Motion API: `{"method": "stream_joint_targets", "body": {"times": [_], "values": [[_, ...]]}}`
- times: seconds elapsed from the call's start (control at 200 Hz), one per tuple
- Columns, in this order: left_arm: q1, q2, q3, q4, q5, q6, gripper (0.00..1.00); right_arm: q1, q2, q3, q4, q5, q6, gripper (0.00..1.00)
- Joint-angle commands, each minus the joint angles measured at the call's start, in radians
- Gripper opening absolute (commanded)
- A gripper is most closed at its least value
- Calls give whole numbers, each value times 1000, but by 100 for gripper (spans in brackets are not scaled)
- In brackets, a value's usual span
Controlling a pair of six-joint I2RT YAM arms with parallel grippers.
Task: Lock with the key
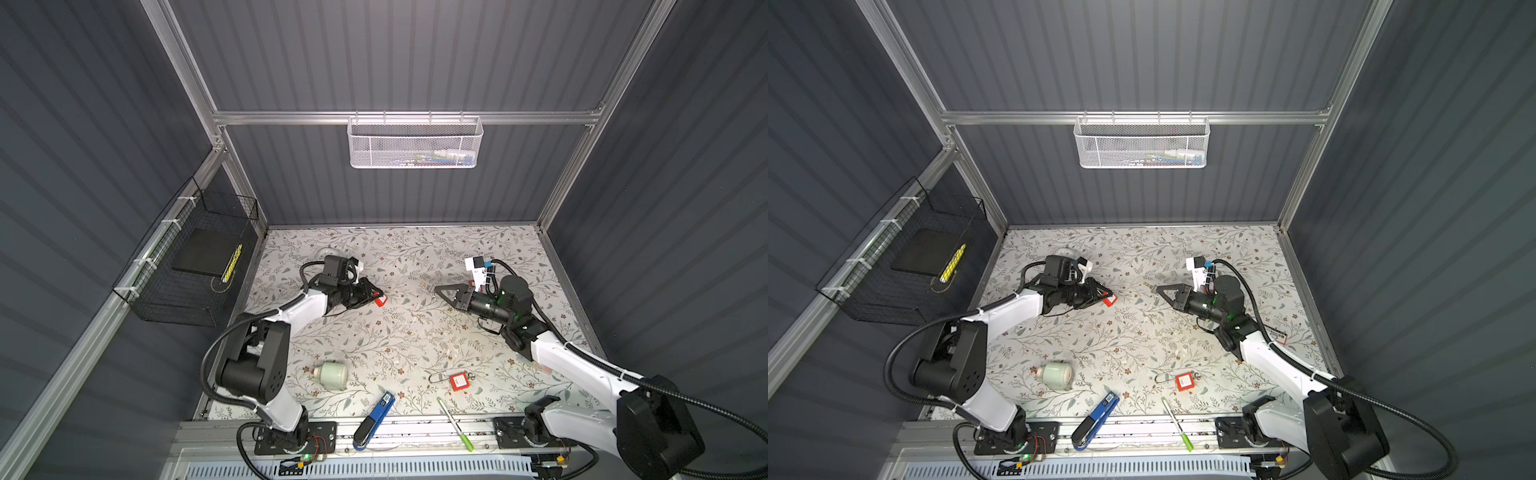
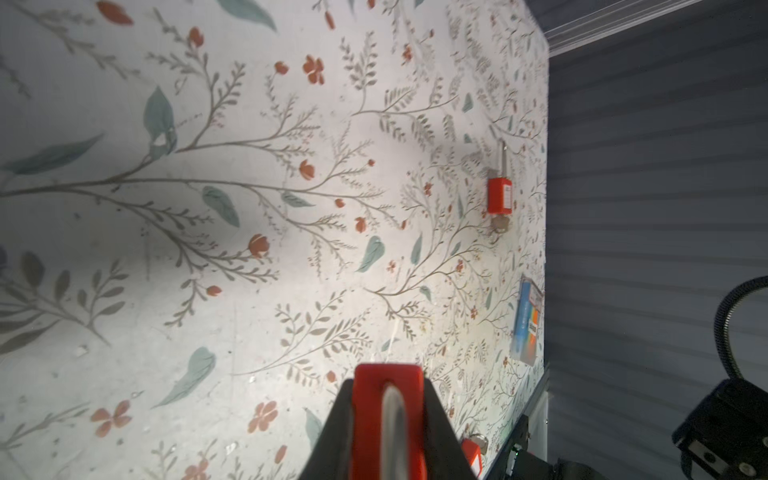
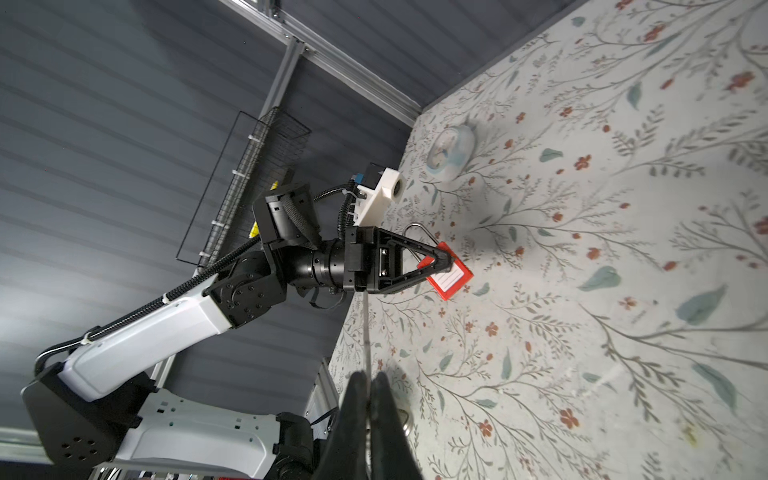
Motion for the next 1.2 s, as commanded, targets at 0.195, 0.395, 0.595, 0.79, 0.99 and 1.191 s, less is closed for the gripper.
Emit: {"method": "stream_joint_targets", "body": {"times": [0.195, 0.395, 0.595, 0.79, 0.99, 1.191], "values": [[39, 151, 164, -267, 23, 253, 0, -1, 20, -33, -8, 59, -25, 0], [50, 228, 164, -247, 81, 299, 0, 4, 62, -23, 13, 39, -9, 0], [53, 269, 172, -274, 59, 338, 22, 15, 72, -19, 6, 42, -16, 0], [62, 278, 188, -305, -5, 349, 48, 24, 80, -13, 3, 53, -19, 0], [63, 286, 225, -309, -73, 327, 55, 33, 94, -2, 2, 62, -23, 0], [63, 301, 254, -296, -89, 289, 59, 38, 108, 6, 2, 67, -19, 0]]}}
